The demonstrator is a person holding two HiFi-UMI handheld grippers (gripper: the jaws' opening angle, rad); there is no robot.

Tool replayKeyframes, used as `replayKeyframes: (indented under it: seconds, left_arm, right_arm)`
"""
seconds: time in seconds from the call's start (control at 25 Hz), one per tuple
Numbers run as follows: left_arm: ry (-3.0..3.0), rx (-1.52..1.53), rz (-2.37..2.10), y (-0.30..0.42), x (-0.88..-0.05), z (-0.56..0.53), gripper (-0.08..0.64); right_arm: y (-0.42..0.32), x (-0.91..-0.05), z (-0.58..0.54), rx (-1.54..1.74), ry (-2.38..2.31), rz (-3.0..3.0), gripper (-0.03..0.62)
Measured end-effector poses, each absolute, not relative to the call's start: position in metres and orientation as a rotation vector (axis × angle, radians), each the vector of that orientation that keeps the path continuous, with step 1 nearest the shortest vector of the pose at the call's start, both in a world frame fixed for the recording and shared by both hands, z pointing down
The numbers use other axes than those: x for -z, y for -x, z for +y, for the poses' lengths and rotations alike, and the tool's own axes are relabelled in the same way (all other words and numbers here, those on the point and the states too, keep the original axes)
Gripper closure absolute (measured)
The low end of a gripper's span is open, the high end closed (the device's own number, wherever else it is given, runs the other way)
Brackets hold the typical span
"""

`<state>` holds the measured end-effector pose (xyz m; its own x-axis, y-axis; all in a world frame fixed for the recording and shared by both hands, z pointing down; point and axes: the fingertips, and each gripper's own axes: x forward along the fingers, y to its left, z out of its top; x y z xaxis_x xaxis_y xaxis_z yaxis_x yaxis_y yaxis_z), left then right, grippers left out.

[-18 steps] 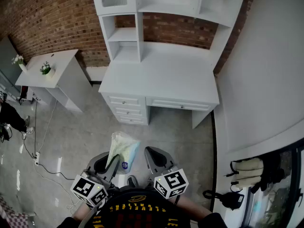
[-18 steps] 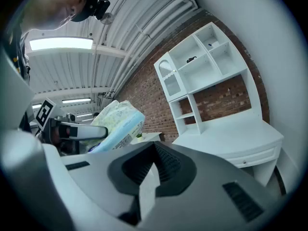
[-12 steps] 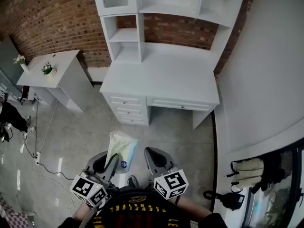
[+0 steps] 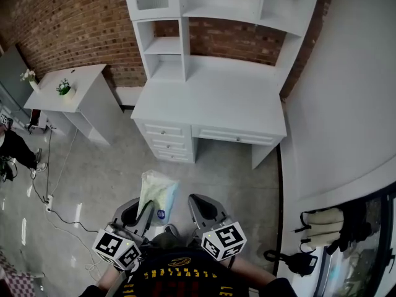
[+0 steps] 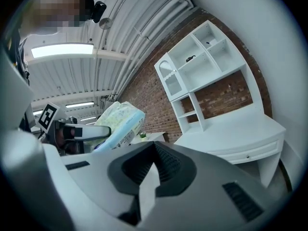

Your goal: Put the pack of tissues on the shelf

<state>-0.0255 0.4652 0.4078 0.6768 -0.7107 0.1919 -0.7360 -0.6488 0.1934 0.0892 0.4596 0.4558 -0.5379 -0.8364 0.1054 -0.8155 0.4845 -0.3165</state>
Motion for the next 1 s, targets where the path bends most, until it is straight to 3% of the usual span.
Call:
replayKeyframes:
  seconds: [1.0]
  left_arm:
    - [-2.584,-0.15,-1.115,0.075,-0.434,0.349,0.498]
  right_arm:
    - [-0.054,-0.474,0.354,0.579,1.602,2.617,0.597]
